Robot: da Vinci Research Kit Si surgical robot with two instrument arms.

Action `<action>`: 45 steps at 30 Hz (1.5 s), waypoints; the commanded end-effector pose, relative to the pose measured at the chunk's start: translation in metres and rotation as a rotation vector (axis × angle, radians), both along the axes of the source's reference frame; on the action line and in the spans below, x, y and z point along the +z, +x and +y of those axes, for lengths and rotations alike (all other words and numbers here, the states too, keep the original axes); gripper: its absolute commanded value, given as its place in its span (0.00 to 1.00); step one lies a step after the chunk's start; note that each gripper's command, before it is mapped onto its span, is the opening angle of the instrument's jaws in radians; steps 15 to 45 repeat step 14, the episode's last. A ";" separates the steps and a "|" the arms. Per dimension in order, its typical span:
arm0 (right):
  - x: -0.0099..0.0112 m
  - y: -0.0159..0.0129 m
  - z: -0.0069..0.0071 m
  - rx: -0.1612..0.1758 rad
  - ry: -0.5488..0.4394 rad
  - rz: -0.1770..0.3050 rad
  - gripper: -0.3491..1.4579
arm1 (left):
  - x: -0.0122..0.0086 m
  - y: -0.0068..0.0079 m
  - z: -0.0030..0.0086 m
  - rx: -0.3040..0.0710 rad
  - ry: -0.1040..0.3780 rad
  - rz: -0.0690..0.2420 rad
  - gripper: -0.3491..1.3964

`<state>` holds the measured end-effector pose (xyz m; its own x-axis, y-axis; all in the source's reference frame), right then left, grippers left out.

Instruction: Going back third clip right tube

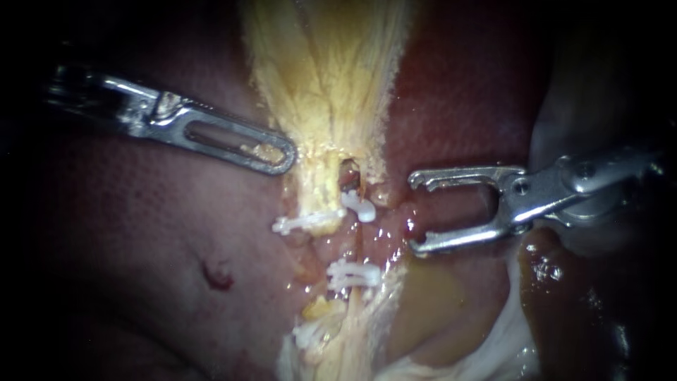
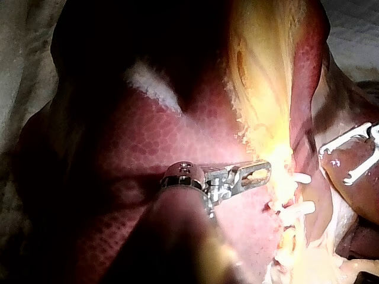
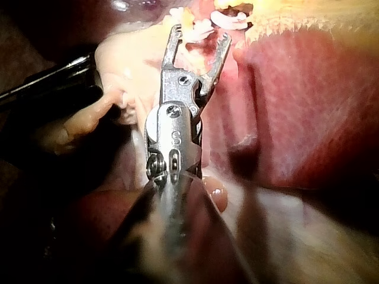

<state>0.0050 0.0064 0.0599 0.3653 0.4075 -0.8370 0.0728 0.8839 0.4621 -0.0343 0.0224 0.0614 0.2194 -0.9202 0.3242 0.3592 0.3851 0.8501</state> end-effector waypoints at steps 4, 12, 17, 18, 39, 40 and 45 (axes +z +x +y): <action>-0.0001 0.0000 0.0000 -0.002 -0.006 0.001 0.47 | 0.0006 0.0000 0.0000 0.001 -0.001 0.003 0.00; -0.0002 -0.0001 -0.0001 -0.002 -0.006 0.001 0.47 | 0.0005 0.0000 0.0000 0.001 -0.001 0.003 0.00; -0.0002 -0.0001 0.0000 -0.002 -0.006 0.001 0.47 | 0.0005 0.0000 0.0000 0.002 -0.001 0.003 0.00; -0.0002 -0.0001 0.0000 -0.002 -0.006 0.001 0.47 | 0.0005 0.0000 0.0000 0.002 -0.001 0.003 0.00; -0.0002 -0.0001 0.0000 -0.002 -0.006 0.001 0.47 | 0.0005 0.0000 0.0000 0.002 -0.001 0.003 0.00; -0.0002 -0.0001 0.0000 -0.002 -0.006 0.001 0.47 | 0.0005 0.0000 0.0000 0.002 -0.001 0.003 0.00; -0.0002 -0.0001 0.0000 -0.002 -0.006 0.001 0.47 | 0.0005 0.0000 0.0000 0.002 -0.001 0.003 0.00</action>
